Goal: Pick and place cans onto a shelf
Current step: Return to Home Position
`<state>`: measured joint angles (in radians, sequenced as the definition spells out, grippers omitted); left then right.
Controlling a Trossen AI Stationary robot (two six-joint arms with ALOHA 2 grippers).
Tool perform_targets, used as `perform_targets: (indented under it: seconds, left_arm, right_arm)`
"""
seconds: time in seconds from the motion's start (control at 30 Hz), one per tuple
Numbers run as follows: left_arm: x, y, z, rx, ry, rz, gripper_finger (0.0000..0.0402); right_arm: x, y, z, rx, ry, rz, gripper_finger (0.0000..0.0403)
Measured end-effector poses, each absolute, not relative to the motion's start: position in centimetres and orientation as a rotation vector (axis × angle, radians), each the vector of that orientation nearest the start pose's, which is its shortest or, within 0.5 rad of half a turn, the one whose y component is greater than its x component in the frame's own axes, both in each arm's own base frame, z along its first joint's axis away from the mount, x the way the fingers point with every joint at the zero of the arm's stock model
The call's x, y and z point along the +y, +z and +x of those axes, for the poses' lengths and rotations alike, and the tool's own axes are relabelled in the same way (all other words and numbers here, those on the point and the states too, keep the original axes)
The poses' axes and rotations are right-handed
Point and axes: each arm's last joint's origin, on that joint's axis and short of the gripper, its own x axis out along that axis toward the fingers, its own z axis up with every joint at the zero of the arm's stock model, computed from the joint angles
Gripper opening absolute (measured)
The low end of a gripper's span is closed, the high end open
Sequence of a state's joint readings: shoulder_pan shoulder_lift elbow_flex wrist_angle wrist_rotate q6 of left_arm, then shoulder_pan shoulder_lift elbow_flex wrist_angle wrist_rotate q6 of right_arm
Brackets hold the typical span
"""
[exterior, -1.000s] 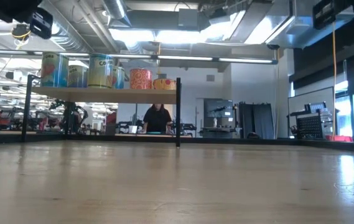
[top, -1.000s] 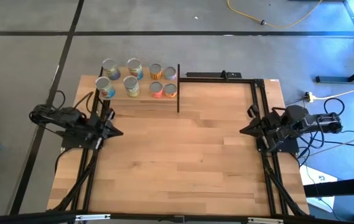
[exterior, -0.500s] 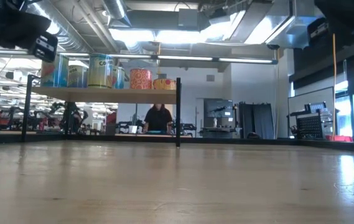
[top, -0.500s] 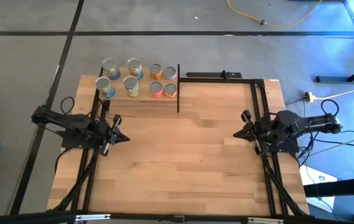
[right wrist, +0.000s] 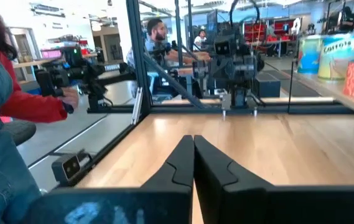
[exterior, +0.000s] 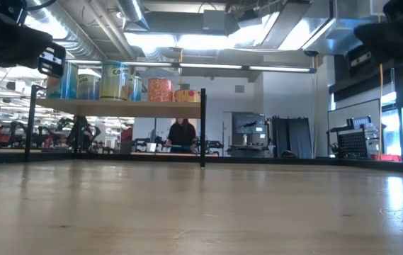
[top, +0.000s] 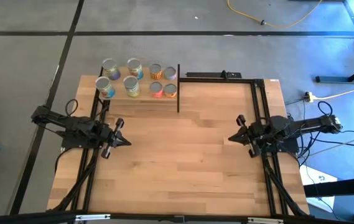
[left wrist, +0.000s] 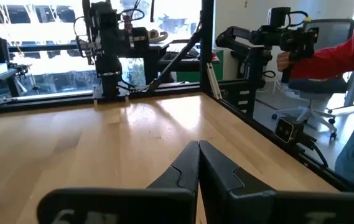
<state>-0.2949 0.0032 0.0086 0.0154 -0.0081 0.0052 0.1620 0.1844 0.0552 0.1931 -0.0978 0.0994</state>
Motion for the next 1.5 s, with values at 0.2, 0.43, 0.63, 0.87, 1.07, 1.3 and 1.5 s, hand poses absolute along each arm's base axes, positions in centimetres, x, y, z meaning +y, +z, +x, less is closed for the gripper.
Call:
perform_targets:
  seconds: [0.2,0.43,0.63,0.87,1.07,1.3,1.5]
  left_arm:
    - [-2.9,16.8,9.3,-0.023,-0.305,0.005,0.0000]
    - [-2.9,16.8,9.3,-0.019,-0.312,-0.016,0.0000]
    - [-2.9,16.7,9.3,-0.020,-0.309,0.012,0.0000]
    - [-2.9,16.7,9.3,-0.021,-0.304,0.034,0.0000]
    - [-2.8,16.7,9.3,-0.018,-0.282,0.034,0.0000]
    - [-2.8,16.7,9.4,-0.018,-0.279,0.034,0.0000]
    - [-2.8,16.7,9.4,-0.018,-0.278,0.034,0.0000]
  right_arm:
    - [2.0,17.1,10.7,-0.022,0.261,0.101,0.0008]
    - [1.9,17.0,10.7,-0.011,0.224,0.097,0.0008]
    - [1.6,15.8,10.7,0.108,0.087,0.238,0.0008]
    - [1.3,15.6,10.7,0.128,-0.013,0.518,0.0008]
    - [1.3,15.6,10.7,0.129,-0.009,0.484,0.0008]
    - [1.4,15.5,10.7,0.132,0.006,0.290,0.0008]
    - [1.4,15.5,10.7,0.132,0.020,0.154,0.0008]
